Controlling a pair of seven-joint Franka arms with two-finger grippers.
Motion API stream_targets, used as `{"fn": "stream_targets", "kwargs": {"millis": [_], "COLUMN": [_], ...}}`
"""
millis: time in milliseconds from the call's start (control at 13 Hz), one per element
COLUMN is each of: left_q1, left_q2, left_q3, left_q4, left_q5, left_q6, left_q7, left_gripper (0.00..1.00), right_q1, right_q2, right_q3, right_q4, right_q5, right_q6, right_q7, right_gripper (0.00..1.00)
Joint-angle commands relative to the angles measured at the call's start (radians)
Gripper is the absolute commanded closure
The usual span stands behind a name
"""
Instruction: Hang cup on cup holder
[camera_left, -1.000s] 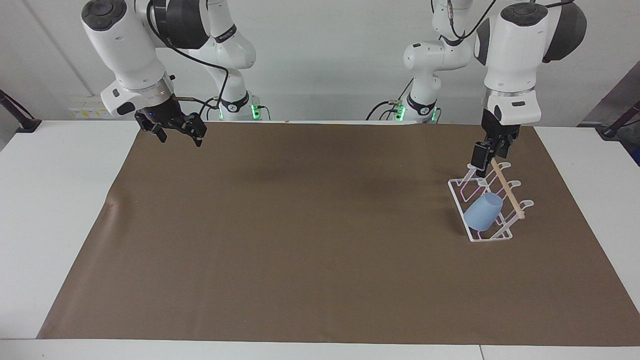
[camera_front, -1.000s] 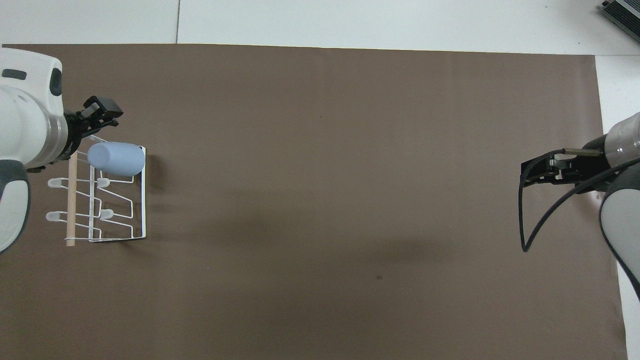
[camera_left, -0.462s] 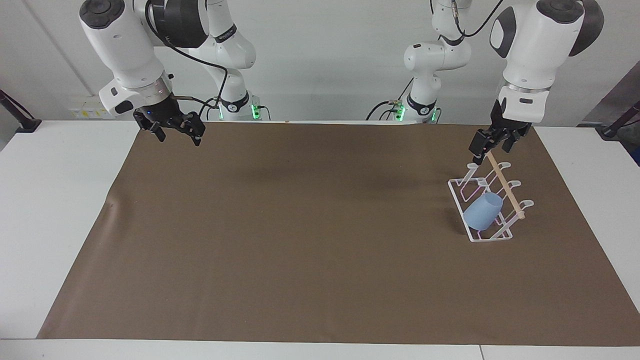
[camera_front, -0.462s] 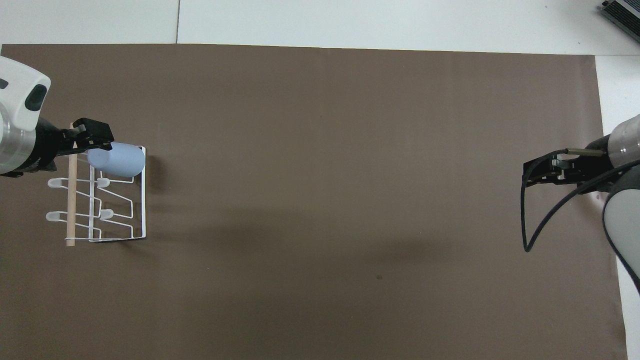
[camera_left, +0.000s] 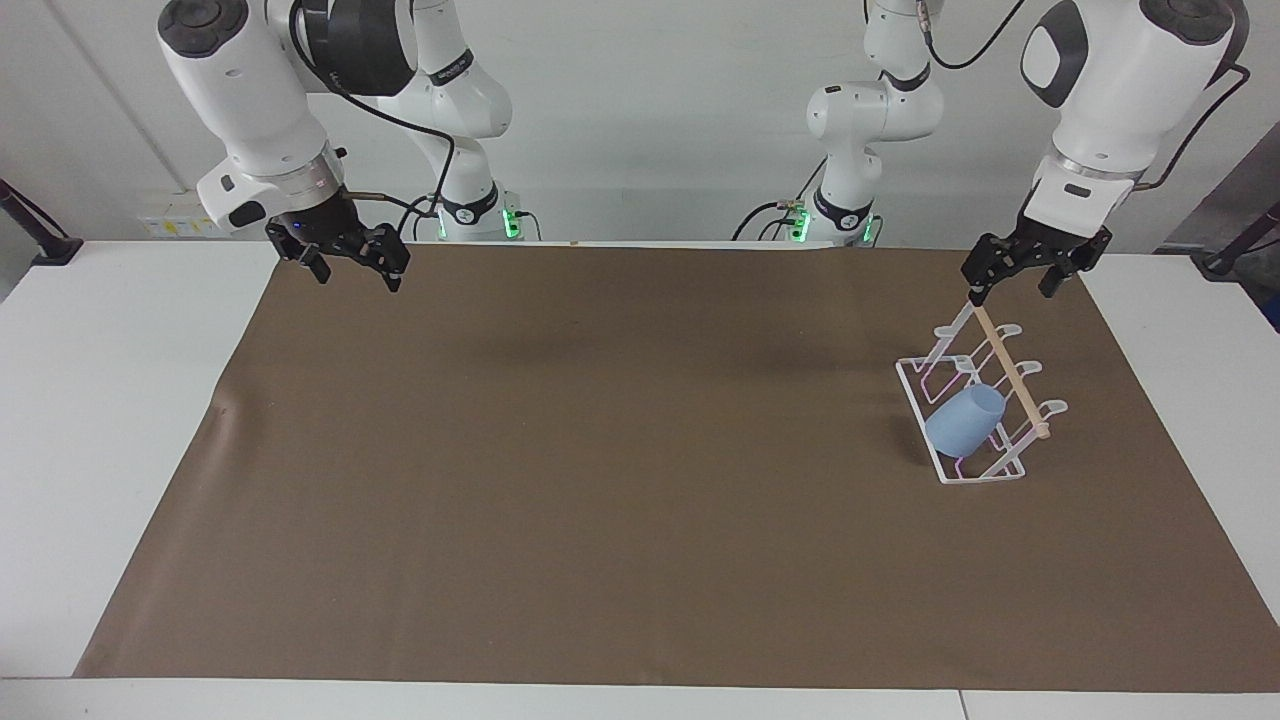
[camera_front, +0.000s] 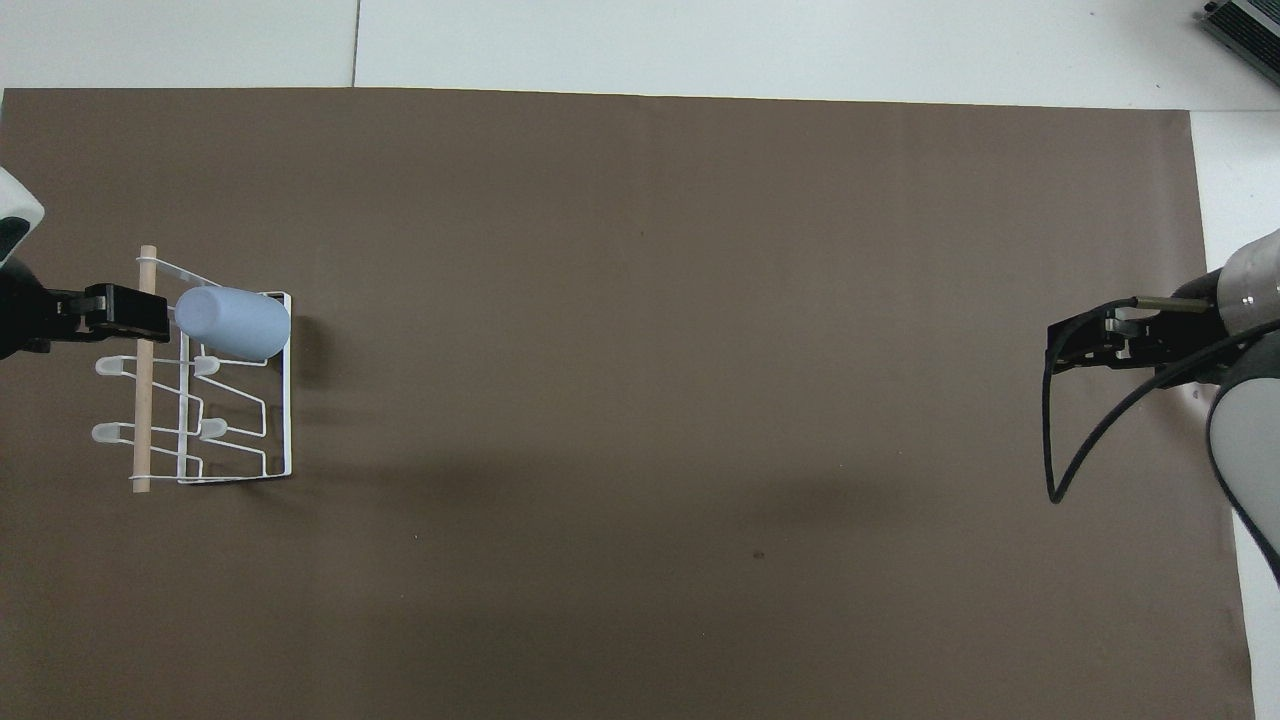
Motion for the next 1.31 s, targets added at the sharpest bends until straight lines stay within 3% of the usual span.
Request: {"fn": "stream_targets", "kwargs": {"millis": [0, 462, 923, 1231], "left_q1": [-0.022, 0.001, 0.012, 0.013], "left_q2": [0.023, 0.014, 0.004, 0.023], "left_q3": [0.005, 0.008, 0.005, 0.002], "left_q4": [0.080, 0.083, 0.071, 0.118], "left_q5": [-0.013, -0.142, -0.135, -0.073], "left_q6": [-0.099, -0.127, -0.155, -0.197], "left_q7": [0.031, 0.058, 0.059, 0.179], "left_gripper": [0.00, 0.00, 0.00, 0.00], "right_q1": [-0.010, -0.010, -0.013, -0.015], "right_q2": [-0.020, -0.020, -0.020, -0.020], "right_q3": [0.004, 0.004, 0.004, 0.000], "right_q4": [-0.020, -0.020, -0.020, -0.020], "right_q5": [0.021, 0.022, 0.021, 0.022], "right_q6": [0.029, 0.032, 0.029, 0.031], "right_q7": [0.013, 0.015, 0.013, 0.015], "right_gripper": [0.00, 0.00, 0.00, 0.00]}}
